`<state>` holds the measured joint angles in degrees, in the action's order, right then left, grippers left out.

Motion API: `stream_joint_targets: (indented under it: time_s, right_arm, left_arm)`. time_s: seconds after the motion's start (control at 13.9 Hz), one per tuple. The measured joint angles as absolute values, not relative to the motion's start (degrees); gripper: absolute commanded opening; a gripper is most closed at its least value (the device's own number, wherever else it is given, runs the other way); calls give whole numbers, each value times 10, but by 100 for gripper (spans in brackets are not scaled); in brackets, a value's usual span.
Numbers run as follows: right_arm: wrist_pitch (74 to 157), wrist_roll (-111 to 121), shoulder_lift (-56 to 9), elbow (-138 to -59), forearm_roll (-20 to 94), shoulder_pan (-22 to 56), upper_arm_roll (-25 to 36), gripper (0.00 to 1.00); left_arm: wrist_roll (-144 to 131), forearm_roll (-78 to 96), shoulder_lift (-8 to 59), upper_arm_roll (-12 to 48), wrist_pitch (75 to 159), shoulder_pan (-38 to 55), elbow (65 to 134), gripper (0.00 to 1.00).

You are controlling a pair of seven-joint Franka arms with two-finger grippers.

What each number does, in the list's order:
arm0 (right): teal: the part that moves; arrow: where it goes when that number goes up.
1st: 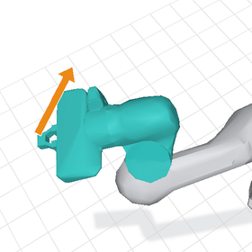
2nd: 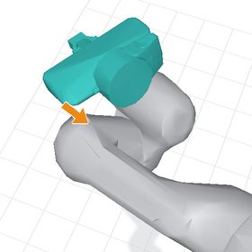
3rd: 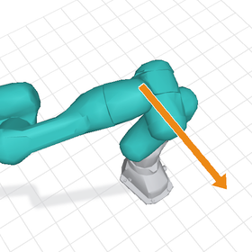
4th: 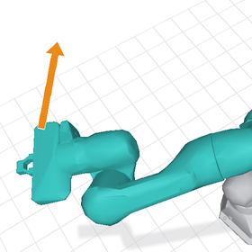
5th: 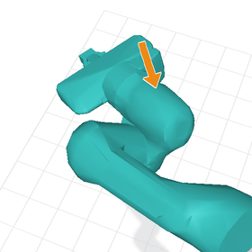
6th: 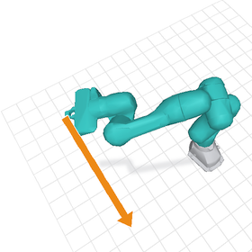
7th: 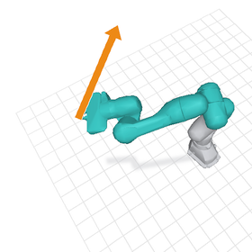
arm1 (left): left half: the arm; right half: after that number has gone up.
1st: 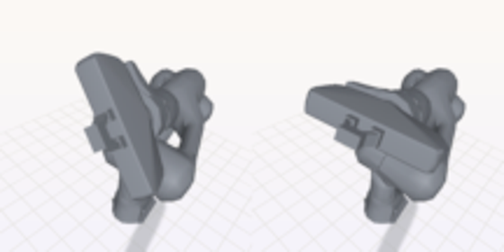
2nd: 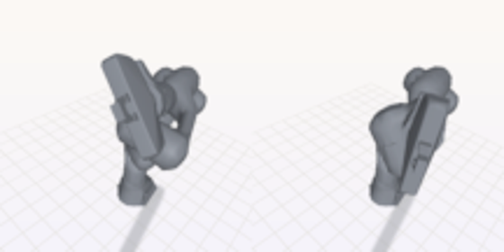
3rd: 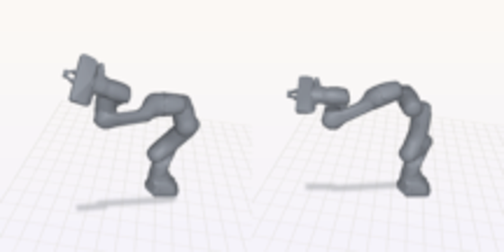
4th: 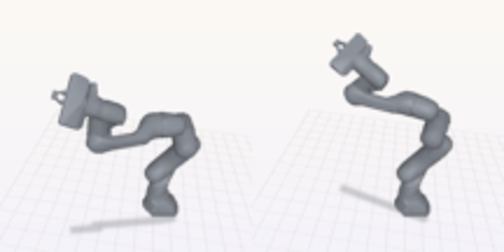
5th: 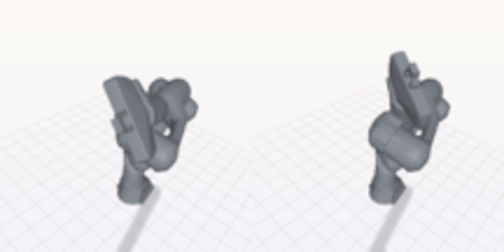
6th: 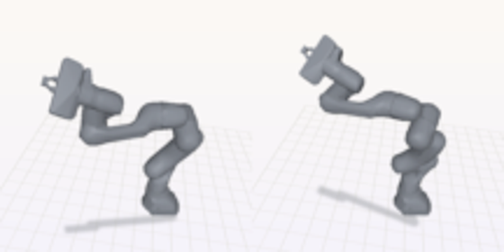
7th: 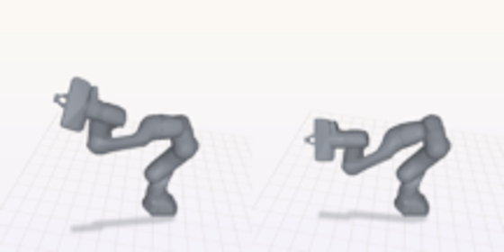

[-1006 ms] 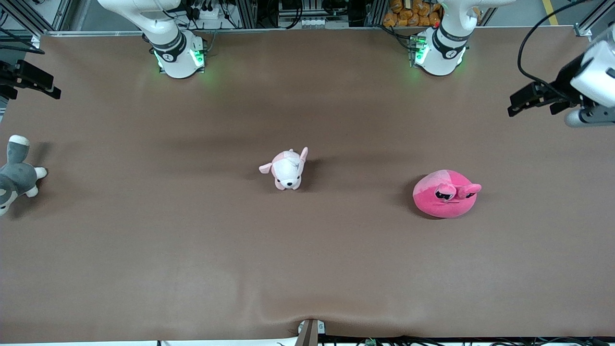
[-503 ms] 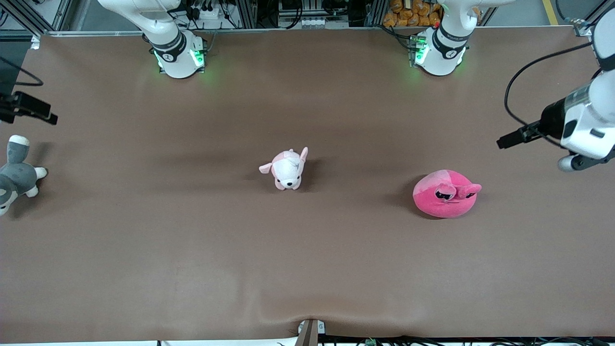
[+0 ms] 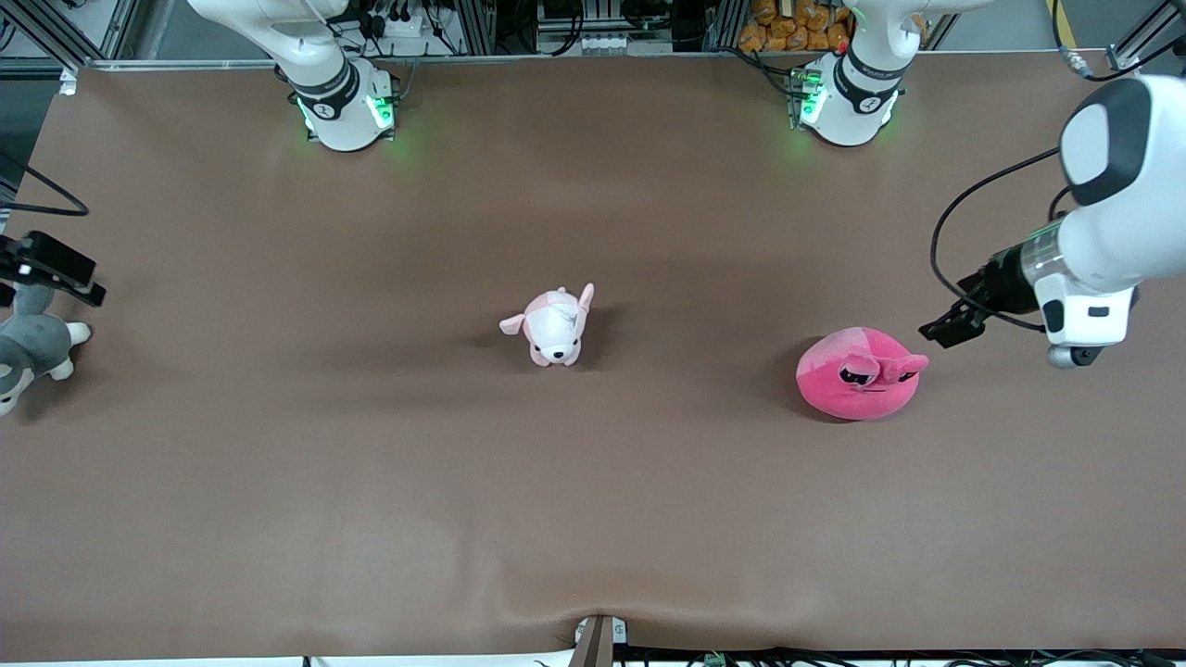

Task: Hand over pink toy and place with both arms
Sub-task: 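Reach the left gripper down and grasp the pink plush toy, then lift the pink plush with the left gripper while the right gripper approaches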

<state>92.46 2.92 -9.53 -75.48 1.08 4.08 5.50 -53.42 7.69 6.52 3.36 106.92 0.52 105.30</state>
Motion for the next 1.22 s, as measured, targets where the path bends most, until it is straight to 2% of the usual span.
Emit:
stream_joint_targets:
  time_s: [0.29,0.65,0.93,1.01,1.08,1.22]
  right_arm:
    - [1012,-37,-125,-755,45,81,54,100]
    - [1016,-337,-132,-752,84,129,52,100]
    - [1015,-601,-136,-752,99,197,51,100]
    - [1014,-656,-139,-753,107,212,50,100]
    - [1014,-712,-143,-753,115,226,50,100]
    - [1015,-828,-151,-753,140,251,50,100]
  left_arm:
    - [-652,96,94,33,1133,2,1087,100]
    - [-740,119,165,32,1225,-16,1088,100]
    - [-745,126,192,32,1235,-20,1088,100]
    - [-745,130,198,33,1235,-20,1088,47]
    - [-745,135,203,33,1236,-20,1088,0]
    - [-744,139,208,33,1237,-20,1090,0]
